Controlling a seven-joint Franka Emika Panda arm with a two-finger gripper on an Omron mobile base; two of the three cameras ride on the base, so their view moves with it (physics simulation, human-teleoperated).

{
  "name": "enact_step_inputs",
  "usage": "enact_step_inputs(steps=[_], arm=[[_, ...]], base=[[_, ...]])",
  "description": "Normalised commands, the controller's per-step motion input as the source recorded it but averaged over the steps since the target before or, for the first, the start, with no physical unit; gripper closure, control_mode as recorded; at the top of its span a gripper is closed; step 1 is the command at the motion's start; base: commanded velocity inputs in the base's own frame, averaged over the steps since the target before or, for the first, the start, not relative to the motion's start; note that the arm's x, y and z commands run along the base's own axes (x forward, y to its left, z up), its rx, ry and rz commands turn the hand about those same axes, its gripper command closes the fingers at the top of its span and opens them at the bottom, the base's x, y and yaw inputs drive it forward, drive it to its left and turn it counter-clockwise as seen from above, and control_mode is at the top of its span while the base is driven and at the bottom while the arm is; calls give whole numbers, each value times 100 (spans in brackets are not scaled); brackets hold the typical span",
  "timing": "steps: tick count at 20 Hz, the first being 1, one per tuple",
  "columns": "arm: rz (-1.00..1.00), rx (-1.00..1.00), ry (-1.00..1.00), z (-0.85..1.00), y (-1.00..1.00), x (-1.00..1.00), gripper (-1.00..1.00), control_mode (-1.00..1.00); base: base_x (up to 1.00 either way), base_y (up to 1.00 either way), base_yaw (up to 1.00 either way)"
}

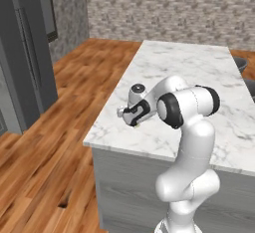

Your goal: Pick the boxed drink, boxed drink, can from the counter and place them in the open cabinet.

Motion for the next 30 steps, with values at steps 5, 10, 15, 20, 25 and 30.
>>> enact_step_inputs(steps=[5,10,15,20,25,30], arm=[[0,0,3,-16,0,-3,100,-100],[0,0,-5,1,-8,-24,100,-100],[0,0,-8,17,-2,-46,100,-100],[0,0,-12,36,-1,-53,100,-100],[-2,0,0,51,-8,-14,100,-100],[-1,0,-3,56,-8,-29,100,-100]], base=[[0,0,0],[0,0,0],[0,0,0],[0,0,0],[0,0,0],[0,0,0]])
